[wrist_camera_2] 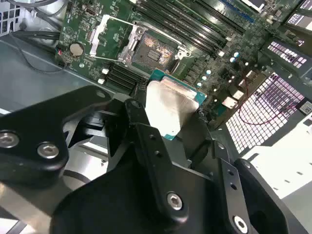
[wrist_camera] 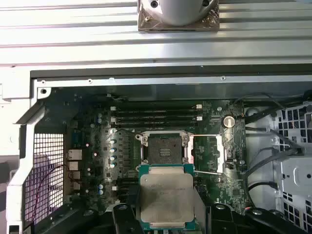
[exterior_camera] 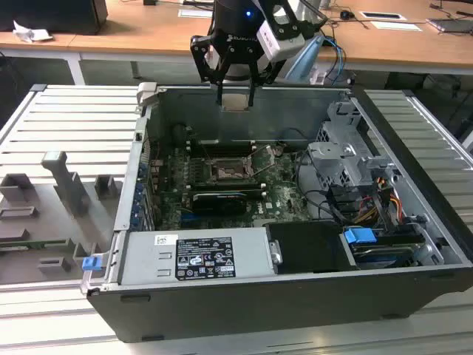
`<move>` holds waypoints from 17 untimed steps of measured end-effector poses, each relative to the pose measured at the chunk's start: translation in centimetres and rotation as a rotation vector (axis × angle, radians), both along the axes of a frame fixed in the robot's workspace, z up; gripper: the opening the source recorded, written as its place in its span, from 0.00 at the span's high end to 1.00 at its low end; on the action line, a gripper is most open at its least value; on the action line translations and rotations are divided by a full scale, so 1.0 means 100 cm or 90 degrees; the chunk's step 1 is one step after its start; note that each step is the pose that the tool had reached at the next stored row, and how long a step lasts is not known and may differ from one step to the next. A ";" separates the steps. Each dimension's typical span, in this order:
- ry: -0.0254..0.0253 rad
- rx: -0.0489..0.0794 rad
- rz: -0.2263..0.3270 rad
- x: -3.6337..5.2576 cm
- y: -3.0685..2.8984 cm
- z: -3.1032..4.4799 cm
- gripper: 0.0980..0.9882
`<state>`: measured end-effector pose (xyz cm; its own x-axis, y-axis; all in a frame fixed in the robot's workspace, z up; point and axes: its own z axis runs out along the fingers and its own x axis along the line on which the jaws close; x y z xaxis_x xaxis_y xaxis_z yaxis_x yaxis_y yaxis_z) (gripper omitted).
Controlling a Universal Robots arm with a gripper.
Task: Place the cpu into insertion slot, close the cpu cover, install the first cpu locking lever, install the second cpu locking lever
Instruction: 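Place the cpu into insertion slot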
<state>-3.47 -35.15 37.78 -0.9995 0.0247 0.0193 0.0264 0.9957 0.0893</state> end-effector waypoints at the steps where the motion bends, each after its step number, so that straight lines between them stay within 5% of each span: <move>1: 0.0000 0.000 -0.003 0.0000 0.0000 0.0000 0.52; 17: 0.0000 0.000 -0.050 0.0000 0.0000 0.0000 0.52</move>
<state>-3.47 -35.15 37.78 -0.9945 0.1026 0.0193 0.1040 0.9906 0.0893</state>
